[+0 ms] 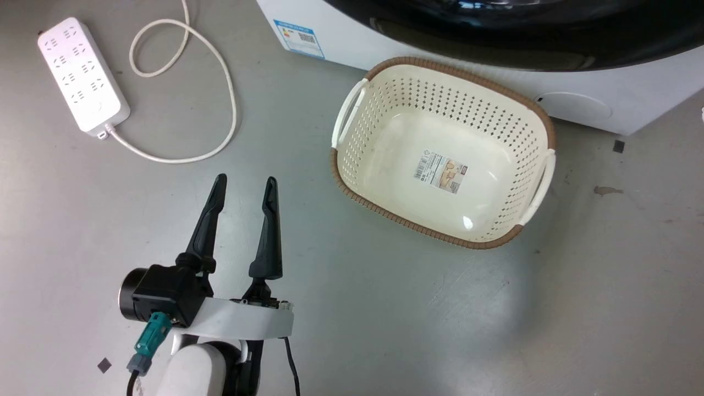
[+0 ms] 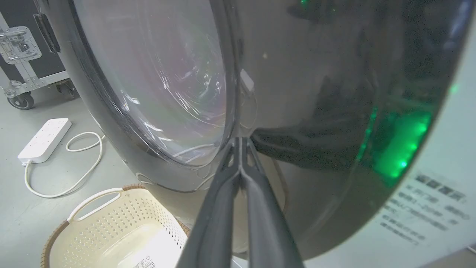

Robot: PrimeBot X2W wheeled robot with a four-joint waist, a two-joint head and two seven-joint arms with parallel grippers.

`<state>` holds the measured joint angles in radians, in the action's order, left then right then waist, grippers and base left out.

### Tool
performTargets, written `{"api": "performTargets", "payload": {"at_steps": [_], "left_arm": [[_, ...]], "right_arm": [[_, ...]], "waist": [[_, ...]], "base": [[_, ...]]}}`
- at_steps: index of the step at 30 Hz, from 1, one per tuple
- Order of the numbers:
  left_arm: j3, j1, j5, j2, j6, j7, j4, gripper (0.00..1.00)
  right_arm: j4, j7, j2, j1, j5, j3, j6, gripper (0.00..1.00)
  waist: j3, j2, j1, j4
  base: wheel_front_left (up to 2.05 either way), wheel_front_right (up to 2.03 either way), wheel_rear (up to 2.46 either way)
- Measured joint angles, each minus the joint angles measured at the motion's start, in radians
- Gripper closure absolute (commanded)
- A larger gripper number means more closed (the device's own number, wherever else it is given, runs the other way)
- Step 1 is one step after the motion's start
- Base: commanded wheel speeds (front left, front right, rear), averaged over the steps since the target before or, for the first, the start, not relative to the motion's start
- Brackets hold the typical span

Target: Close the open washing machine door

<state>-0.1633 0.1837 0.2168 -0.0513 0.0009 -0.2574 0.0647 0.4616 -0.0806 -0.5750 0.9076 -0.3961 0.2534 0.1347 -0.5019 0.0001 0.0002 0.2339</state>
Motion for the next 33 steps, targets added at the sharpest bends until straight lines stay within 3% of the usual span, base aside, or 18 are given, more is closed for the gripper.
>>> {"api": "performTargets", "payload": {"at_steps": [13,14,16,19,21,28,29,30,33], "left_arm": [[-0.007,0.002,0.008,0.001,0.014,0.000,-0.008,0.00],[-0.007,0.002,0.008,0.001,0.014,0.000,-0.008,0.00],[-0.003,0.000,0.010,0.001,0.014,0.000,-0.017,0.00],[0.026,-0.032,0.022,0.001,0.003,0.000,-0.044,0.00],[0.029,-0.042,0.022,0.002,-0.001,0.000,-0.050,0.00],[0.068,-0.108,0.020,0.002,-0.032,0.000,-0.097,0.00],[0.081,-0.113,0.011,0.001,-0.040,0.000,-0.105,0.00],[0.081,-0.113,0.011,0.001,-0.040,0.000,-0.105,0.00],[0.092,-0.130,0.002,0.001,-0.049,0.000,-0.121,0.00]], "right_arm": [[0.140,-0.057,0.064,0.029,0.024,-0.026,0.013,1.00],[0.140,-0.057,0.064,0.029,0.024,-0.026,0.013,0.82],[0.140,-0.089,0.065,0.003,0.019,-0.022,0.005,0.00],[0.113,-0.153,0.104,-0.175,0.016,-0.037,-0.003,0.00],[0.101,-0.158,0.117,-0.211,0.019,-0.046,-0.003,0.00],[-0.113,-0.177,0.253,-0.464,0.138,-0.208,-0.003,0.00],[-0.193,-0.177,0.315,-0.545,0.166,-0.273,-0.003,0.00],[-0.193,-0.177,0.315,-0.545,0.166,-0.273,-0.003,0.00],[-0.319,-0.177,0.412,-0.692,0.231,-0.322,-0.003,0.00]], "waist": [[0.037,0.0000,-0.0001,-0.004],[0.037,0.0000,-0.0001,-0.004],[0.062,0.0000,-0.0002,-0.009],[0.168,0.0000,-0.0003,-0.035],[0.188,0.0000,-0.0004,-0.041],[0.321,0.0000,-0.0005,-0.098],[0.351,0.0000,-0.0005,-0.118],[0.351,0.0000,-0.0005,-0.118],[0.398,0.0000,-0.0006,-0.159]], "base": [[0.00,0.00,0.00],[0.00,0.00,0.00],[0.00,0.00,0.00],[0.00,0.00,0.00],[0.00,0.00,0.00],[0.00,0.00,0.00],[0.00,0.00,0.00],[0.00,0.00,0.00],[0.00,0.00,0.00]]}}
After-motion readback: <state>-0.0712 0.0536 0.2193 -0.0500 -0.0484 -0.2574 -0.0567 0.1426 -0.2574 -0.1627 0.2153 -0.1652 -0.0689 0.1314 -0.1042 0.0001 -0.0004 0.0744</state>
